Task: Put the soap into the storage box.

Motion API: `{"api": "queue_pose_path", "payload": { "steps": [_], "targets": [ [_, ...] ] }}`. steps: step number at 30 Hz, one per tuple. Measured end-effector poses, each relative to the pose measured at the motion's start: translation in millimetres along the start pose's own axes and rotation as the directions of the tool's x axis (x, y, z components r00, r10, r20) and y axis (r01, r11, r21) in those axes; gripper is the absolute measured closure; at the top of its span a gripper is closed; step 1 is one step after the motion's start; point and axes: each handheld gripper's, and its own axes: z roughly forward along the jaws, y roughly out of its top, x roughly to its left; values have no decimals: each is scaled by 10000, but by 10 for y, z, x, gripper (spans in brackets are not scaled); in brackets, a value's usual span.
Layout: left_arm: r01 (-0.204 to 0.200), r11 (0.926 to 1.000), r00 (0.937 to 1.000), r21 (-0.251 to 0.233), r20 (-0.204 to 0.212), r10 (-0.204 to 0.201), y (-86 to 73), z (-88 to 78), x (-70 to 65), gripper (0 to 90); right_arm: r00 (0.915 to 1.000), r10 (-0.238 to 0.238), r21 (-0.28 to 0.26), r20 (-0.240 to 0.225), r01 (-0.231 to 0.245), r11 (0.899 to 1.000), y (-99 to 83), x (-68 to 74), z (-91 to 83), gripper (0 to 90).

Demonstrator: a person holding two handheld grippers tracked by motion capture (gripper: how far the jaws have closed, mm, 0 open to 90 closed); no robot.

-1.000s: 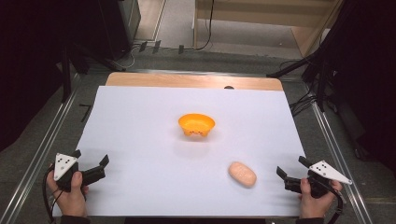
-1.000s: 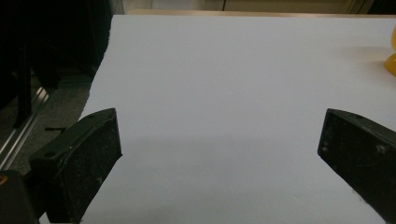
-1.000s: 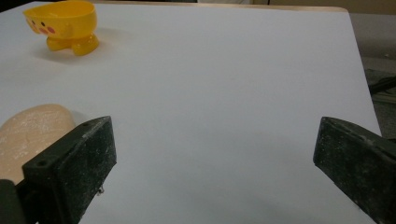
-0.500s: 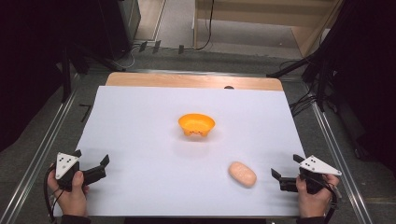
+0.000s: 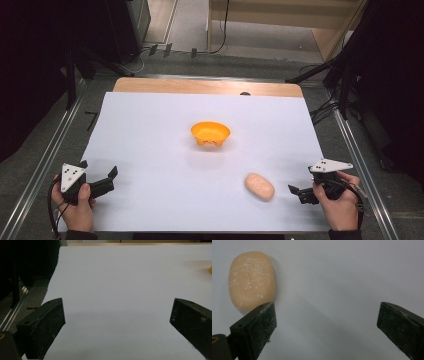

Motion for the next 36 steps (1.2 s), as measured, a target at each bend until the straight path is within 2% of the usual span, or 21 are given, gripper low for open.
{"api": "queue_pose_path", "payload": {
  "steps": [3,5,6,10,16,21,24,29,36],
  "targets": [
    [-24,10000,10000,-5,-10,24,0,-2,-3,2,9997,-148,256,191,143,9996,84,7,-11,42],
    [-36,10000,10000,-9,-12,36,0,0,-5,2,9997,-205,341,132,201,9992,112,9,-5,41],
    [-69,10000,10000,10,-48,69,1,0,-10,1,9995,-302,604,19,300,9977,166,27,21,41],
    [-168,9999,9998,17,-59,168,0,4,-22,2,9990,-421,870,154,406,9954,214,62,51,42],
    [-256,9996,9996,75,-137,257,2,8,-31,2,9956,-852,1652,397,775,9832,289,167,89,42],
    [-230,9997,9997,45,-107,231,2,8,-28,2,9953,-878,2152,402,772,9735,353,239,106,42],
    [-249,9997,9996,60,-103,250,2,7,-29,2,9940,-1006,2242,440,883,9705,378,270,120,43],
    [-282,9996,9995,57,-115,283,1,5,-33,2,9921,-1237,2445,215,1147,9628,421,351,195,50],
    [-343,9994,9993,99,-127,345,3,10,-37,2,9914,-1309,2546,-56,1280,9585,460,457,278,56]
  ]
}}
